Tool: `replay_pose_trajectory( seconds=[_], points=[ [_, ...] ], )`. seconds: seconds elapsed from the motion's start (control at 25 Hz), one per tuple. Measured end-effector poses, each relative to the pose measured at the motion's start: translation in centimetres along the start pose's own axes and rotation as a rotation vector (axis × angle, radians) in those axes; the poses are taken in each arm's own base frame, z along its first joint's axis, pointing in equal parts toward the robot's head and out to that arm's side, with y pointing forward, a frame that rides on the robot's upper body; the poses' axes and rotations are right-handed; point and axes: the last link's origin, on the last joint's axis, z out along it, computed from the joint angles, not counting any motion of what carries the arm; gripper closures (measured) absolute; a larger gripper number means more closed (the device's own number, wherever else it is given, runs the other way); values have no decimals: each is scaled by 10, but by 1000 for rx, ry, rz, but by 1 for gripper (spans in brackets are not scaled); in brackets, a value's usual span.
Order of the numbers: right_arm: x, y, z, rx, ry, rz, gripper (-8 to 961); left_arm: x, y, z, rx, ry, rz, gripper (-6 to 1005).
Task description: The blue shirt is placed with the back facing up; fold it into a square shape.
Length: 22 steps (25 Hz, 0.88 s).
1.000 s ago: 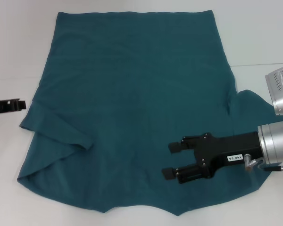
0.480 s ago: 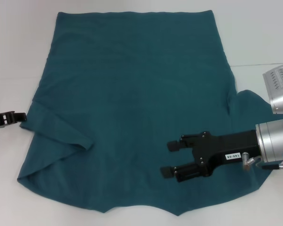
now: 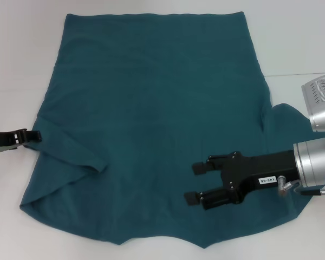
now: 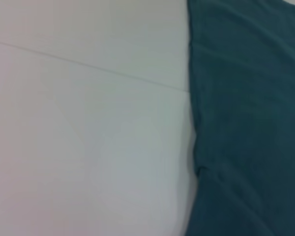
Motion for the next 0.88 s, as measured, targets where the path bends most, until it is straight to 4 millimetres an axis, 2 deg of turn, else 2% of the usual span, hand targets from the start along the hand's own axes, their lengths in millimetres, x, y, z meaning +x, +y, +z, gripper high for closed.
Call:
replay_pose_trajectory(
  seconds=[0.88],
  points=[
    [3,1,1,-7,1,8,39,0,8,4,-27,-15,0,302]
  ],
)
